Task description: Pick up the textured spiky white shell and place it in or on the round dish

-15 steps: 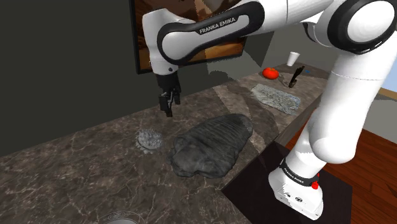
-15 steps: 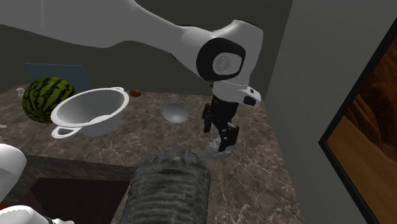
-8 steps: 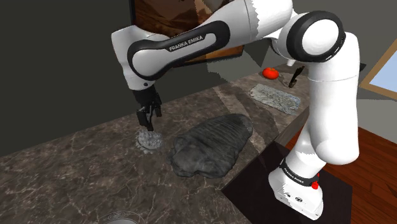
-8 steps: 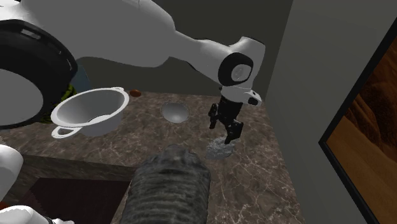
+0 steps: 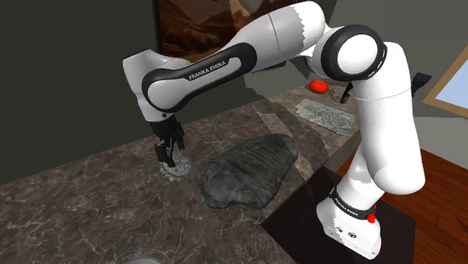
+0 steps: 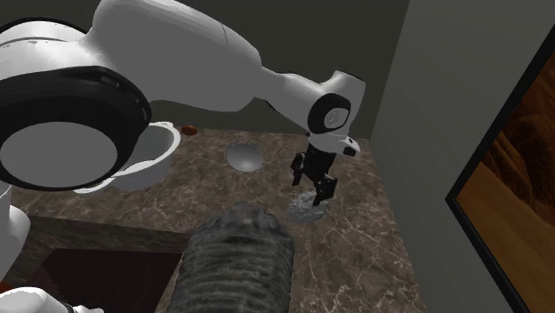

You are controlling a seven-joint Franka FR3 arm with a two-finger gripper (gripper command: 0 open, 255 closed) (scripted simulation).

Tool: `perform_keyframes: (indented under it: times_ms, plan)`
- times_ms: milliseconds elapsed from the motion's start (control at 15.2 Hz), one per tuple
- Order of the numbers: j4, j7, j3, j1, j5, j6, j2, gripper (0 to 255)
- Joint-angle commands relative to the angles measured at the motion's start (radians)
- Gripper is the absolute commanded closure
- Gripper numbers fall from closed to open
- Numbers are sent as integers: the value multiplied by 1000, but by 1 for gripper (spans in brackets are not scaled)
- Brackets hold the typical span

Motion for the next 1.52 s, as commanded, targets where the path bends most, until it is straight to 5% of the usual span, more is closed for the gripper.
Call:
perform_keyframes:
  times_ms: [0, 528, 594, 1452]
  plan:
    - [-29, 3, -2, -1, -3, 34, 5, 0]
    - [-29, 3, -2, -1, -3, 33, 5, 0]
    - [-29, 3, -2, -1, -3, 33, 5, 255]
    - [-10, 0, 7, -6, 3, -8, -18, 255]
